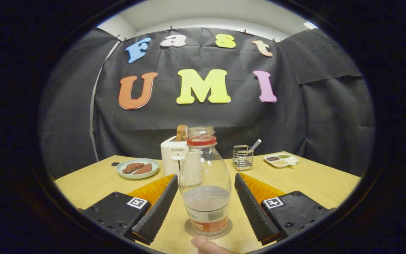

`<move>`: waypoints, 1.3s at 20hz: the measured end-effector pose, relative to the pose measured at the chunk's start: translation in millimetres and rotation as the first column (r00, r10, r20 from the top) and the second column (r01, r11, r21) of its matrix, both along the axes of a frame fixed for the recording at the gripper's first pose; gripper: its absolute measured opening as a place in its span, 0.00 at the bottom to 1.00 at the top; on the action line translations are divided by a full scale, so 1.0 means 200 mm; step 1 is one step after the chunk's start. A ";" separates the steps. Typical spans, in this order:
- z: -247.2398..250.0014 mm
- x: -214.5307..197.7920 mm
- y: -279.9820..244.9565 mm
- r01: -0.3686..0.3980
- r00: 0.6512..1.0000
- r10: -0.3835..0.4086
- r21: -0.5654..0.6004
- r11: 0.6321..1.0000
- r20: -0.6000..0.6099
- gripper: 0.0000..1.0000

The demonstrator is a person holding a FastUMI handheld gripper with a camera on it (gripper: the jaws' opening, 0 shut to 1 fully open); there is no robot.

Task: Take the bottle from table, then pour the juice into the cup, finally place the bottle on the coaster

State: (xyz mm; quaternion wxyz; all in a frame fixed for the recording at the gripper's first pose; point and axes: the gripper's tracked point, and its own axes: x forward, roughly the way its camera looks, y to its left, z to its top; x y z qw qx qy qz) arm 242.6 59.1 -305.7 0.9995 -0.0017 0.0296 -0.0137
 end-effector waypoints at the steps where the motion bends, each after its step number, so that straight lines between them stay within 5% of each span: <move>1: 0.04 -0.02 0.01 -0.004 1.000 0.004 -0.008 1.000 0.004 1.00; 12: 0.66 -0.43 0.08 0.027 0.997 -0.023 -0.048 0.998 0.070 1.00; 19: 1.15 -0.88 -0.02 0.036 0.995 -0.035 -0.007 0.999 0.091 1.00; 26: 1.32 -1.34 -0.26 0.064 0.996 -0.063 -0.021 0.998 0.063 1.00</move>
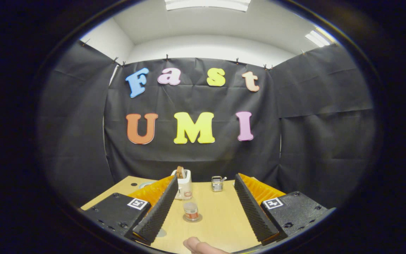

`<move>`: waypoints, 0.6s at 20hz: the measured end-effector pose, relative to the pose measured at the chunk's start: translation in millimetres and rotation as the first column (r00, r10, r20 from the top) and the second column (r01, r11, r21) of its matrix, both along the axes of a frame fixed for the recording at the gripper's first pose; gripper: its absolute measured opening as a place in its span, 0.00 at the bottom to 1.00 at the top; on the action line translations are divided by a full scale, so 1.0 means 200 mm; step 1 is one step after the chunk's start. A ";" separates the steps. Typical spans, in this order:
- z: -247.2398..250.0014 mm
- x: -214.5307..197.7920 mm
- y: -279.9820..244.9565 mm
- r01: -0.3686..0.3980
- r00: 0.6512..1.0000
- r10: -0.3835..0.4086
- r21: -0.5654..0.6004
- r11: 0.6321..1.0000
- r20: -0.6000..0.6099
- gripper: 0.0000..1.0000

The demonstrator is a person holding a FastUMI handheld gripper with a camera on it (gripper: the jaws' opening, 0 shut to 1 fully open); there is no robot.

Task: Take the bottle from table, then pour the juice into the cup, finally place the bottle on the coaster

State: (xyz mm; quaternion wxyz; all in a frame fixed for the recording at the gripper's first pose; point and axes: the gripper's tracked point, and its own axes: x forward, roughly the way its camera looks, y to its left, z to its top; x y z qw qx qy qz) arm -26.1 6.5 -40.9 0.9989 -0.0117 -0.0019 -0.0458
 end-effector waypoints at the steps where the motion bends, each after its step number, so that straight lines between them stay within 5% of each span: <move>1: 0.02 -0.06 -0.05 0.010 1.000 -0.010 0.001 1.000 -0.002 1.00; 12: 0.08 -0.45 -0.47 0.103 0.995 -0.103 0.014 0.995 0.010 1.00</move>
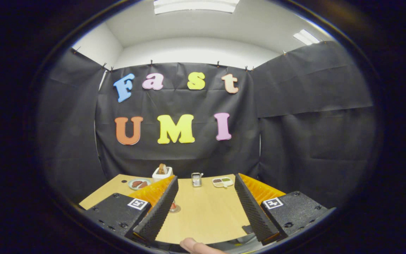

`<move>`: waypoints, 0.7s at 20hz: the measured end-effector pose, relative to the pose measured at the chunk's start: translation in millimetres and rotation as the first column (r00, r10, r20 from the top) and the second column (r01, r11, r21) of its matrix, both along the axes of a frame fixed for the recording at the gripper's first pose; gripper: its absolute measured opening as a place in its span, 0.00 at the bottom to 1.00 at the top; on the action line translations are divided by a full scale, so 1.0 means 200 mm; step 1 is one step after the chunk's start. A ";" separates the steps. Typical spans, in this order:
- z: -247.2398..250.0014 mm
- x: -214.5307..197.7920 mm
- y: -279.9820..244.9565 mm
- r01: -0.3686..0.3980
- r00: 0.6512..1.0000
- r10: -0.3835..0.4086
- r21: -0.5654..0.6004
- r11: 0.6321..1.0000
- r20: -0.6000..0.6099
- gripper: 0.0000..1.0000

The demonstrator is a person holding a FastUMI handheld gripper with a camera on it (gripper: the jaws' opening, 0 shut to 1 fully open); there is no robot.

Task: Take the bottle from table, then pour the juice into the cup, finally place the bottle on the coaster

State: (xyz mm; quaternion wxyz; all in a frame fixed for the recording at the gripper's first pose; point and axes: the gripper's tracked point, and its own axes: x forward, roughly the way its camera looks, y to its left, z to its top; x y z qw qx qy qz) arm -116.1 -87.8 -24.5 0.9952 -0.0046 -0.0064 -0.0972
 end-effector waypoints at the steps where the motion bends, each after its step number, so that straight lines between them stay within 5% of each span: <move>1: 0.01 -0.01 0.00 0.006 1.000 -0.005 -0.010 1.000 0.004 1.00; 14: -0.05 -0.10 0.10 -0.024 1.000 0.024 -0.040 0.999 -0.003 1.00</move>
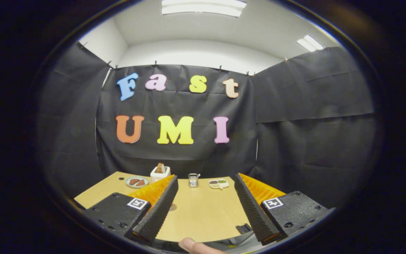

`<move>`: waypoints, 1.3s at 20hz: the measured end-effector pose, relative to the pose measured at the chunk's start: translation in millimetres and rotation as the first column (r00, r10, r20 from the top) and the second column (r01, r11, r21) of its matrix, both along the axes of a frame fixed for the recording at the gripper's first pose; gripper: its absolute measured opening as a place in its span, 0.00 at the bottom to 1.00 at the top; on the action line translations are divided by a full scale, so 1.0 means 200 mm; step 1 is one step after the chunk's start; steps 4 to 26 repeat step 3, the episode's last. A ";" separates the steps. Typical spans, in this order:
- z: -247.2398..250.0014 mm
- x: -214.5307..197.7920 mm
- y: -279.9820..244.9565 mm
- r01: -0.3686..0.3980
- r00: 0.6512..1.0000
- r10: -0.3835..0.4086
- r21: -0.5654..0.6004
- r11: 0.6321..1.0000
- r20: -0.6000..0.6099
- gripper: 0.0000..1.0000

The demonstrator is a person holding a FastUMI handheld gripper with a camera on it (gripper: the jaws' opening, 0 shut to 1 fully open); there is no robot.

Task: Take the bottle from table, then pour the juice into the cup, finally place the bottle on the coaster

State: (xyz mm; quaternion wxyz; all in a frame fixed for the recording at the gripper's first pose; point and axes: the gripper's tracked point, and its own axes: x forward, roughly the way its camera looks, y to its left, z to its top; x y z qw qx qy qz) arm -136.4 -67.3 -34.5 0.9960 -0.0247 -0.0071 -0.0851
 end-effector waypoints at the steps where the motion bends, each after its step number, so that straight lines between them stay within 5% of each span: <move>1: -0.02 0.00 0.01 -0.011 1.000 0.012 0.006 1.000 -0.011 1.00; 26: -0.02 0.01 0.03 -0.021 1.000 0.021 0.007 1.000 -0.019 1.00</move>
